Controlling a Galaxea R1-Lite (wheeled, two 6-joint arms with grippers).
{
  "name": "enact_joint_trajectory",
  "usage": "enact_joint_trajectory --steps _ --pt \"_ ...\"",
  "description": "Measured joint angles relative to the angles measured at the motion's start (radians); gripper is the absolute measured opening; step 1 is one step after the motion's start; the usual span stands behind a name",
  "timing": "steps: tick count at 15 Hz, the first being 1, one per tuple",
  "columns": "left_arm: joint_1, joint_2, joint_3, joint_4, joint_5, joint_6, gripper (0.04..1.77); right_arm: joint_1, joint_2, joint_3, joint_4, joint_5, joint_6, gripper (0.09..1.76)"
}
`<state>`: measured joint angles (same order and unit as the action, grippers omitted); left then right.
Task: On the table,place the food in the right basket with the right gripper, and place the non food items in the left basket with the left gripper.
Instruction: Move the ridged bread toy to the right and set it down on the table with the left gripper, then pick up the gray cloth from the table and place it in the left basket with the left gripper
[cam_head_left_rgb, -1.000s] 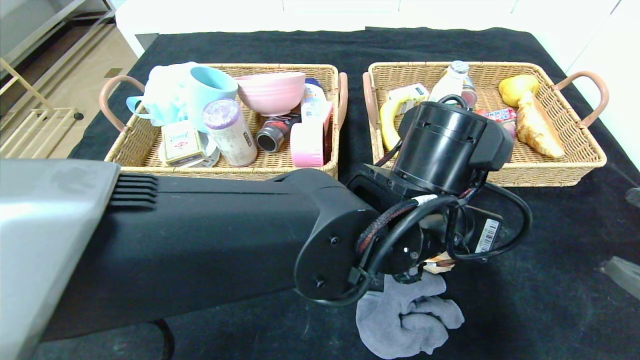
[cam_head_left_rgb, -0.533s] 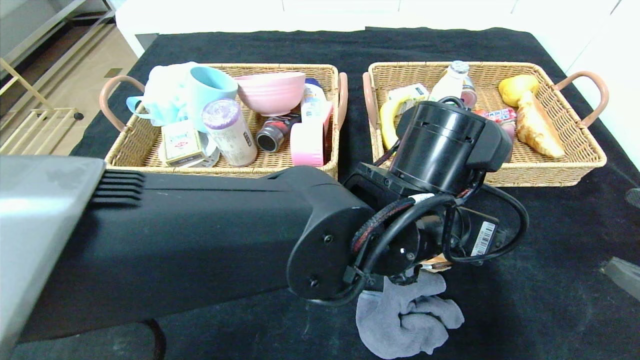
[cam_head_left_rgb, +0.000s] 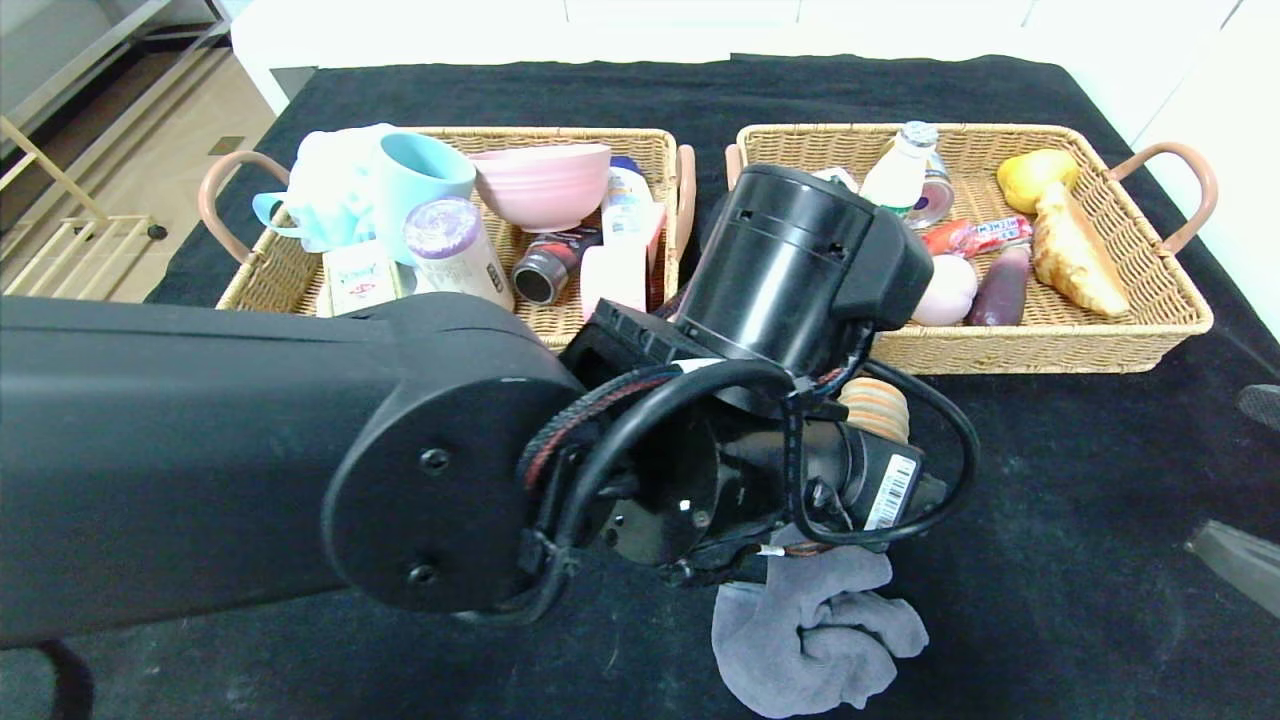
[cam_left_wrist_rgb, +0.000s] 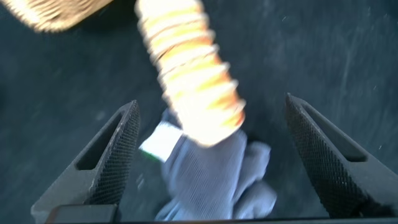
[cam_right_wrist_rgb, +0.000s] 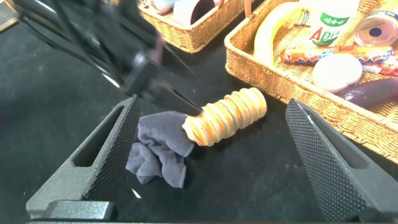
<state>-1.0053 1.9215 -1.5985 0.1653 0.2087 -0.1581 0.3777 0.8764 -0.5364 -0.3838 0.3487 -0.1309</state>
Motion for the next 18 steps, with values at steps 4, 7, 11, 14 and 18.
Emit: enact_joint_trajectory --steps 4,7,11,14,18 --pt "0.003 -0.090 0.140 0.001 -0.007 0.006 1.69 0.001 0.011 0.004 0.000 0.000 -0.001 1.71" --pt "-0.001 -0.131 0.230 -0.003 -0.009 0.042 1.69 0.002 0.019 0.008 0.000 0.000 -0.003 1.71" --pt "-0.013 -0.156 0.319 -0.013 -0.004 0.059 1.70 0.004 0.027 0.011 -0.002 0.000 -0.004 1.71" --pt "-0.016 -0.153 0.352 -0.020 -0.004 0.063 1.70 0.004 0.027 0.012 -0.003 0.000 -0.004 1.71" --pt "-0.016 -0.125 0.356 -0.059 0.003 0.066 1.71 0.004 0.027 0.012 -0.003 0.000 -0.004 1.71"
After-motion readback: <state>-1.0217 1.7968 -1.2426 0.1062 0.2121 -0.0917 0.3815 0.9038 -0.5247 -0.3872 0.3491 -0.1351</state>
